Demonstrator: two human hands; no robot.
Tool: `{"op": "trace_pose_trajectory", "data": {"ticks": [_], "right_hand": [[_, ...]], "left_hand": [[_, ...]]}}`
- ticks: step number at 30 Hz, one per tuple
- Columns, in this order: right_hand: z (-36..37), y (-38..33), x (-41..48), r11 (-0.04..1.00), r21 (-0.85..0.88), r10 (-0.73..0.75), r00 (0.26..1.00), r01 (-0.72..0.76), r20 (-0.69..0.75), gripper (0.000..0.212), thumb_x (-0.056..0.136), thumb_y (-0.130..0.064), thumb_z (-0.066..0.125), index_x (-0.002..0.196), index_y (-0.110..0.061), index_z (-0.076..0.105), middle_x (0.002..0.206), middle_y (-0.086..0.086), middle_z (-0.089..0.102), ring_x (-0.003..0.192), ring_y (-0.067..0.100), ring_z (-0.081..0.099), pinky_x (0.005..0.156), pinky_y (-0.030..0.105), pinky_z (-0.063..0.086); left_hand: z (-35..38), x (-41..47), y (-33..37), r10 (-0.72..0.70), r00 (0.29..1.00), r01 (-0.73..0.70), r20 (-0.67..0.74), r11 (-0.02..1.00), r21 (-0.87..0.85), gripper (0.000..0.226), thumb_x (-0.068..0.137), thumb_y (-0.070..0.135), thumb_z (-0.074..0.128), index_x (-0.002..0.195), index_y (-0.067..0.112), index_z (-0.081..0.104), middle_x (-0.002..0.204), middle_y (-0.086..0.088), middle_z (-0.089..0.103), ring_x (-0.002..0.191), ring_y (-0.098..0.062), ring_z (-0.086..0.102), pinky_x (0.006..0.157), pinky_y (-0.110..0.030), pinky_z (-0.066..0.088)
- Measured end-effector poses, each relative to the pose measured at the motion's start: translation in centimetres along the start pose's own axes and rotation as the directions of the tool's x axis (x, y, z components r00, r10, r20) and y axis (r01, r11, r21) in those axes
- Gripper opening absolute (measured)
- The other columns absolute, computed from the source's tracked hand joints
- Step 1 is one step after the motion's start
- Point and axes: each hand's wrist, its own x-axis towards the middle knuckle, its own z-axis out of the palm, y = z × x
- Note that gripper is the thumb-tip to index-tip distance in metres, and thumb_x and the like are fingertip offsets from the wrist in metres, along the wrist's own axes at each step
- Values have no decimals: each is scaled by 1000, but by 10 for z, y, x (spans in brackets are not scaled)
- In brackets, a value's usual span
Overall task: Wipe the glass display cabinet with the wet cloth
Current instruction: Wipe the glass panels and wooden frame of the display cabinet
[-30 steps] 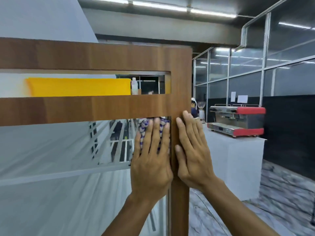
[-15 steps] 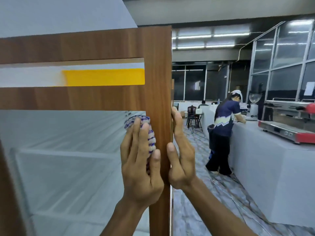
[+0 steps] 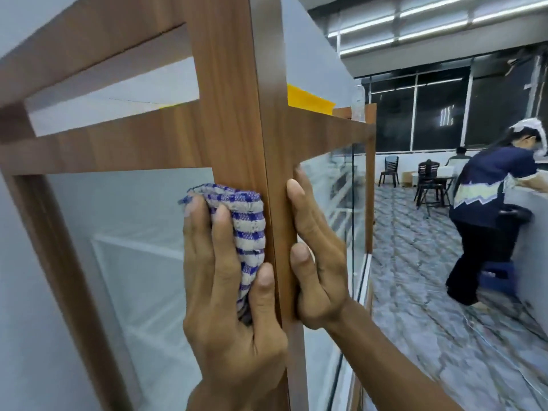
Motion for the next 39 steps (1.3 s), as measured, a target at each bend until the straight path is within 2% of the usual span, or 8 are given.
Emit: {"op": "trace_pose_trajectory", "data": {"ticks": [5, 11, 18, 23, 29, 32, 36, 39], "right_hand": [[-3, 21, -1, 988, 138, -78, 994, 67, 77, 51, 111, -35, 27, 153, -7, 28, 161, 13, 35, 155, 32, 26, 121, 60, 28], [-13, 41, 2, 953, 294, -126, 982, 79, 142, 53, 107, -25, 36, 152, -1, 25, 160, 23, 36, 156, 35, 21, 119, 63, 30], [-16, 54, 0, 897, 442, -76, 992, 23, 104, 50, 100, -12, 43, 148, 2, 40, 161, 21, 33, 157, 34, 18, 118, 64, 32], [-23, 91, 3, 922, 386, -62, 997, 39, 48, 52, 95, -9, 50, 146, -4, 47, 160, 21, 36, 156, 35, 19, 116, 68, 32], [-36, 144, 12, 971, 179, -163, 987, 158, 13, 55, 89, 9, 46, 141, -6, 54, 157, 26, 38, 154, 42, 21, 120, 70, 20], [-45, 175, 18, 981, 105, -162, 987, 160, 2, 53, 91, 3, 48, 143, -8, 53, 159, 24, 35, 155, 41, 18, 121, 69, 17], [-55, 212, 23, 981, 20, -195, 977, 194, 92, 52, 101, -16, 39, 154, -14, 40, 166, 15, 27, 157, 37, 14, 124, 65, 10], [-54, 216, 21, 976, 9, -218, 966, 219, 137, 57, 102, -24, 38, 158, -17, 32, 168, 14, 20, 157, 38, 11, 123, 67, 7]], "left_hand": [[13, -11, 25, 143, 986, -107, -83, 934, 340, 55, 106, 23, 48, 159, 29, 36, 160, -1, 44, 149, -34, 41, 120, -48, 37], [50, -20, 56, 194, 974, -62, -119, 728, 683, 39, 105, 17, 52, 141, 5, 51, 154, -18, 43, 153, -30, 35, 123, -40, 33], [71, -24, 63, 166, 982, -24, -93, 594, 804, 54, 100, 19, 55, 150, 12, 36, 157, -14, 40, 156, -27, 29, 126, -34, 27], [111, -21, 43, 154, 986, -138, 68, 505, 852, 44, 107, 21, 46, 150, 11, 42, 158, -10, 41, 156, -22, 27, 127, -38, 27], [139, 0, 2, 109, 994, -27, -22, 427, 904, 51, 100, 5, 52, 150, 9, 47, 163, -12, 35, 158, -29, 19, 130, -43, 17], [146, -3, -5, 39, 999, 19, -33, 316, 949, 57, 108, 34, 37, 160, 11, 34, 171, -13, 16, 160, -31, 6, 130, -46, -1], [142, -16, -5, -31, 978, -194, 204, 198, 961, 59, 107, 35, 28, 163, 17, 22, 173, -10, 6, 161, -28, 3, 130, -44, -4], [136, 1, -11, 114, 993, -26, 16, 92, 995, 58, 105, 24, 37, 161, 13, 22, 170, -13, 10, 160, -27, 3, 130, -44, -2]]}}
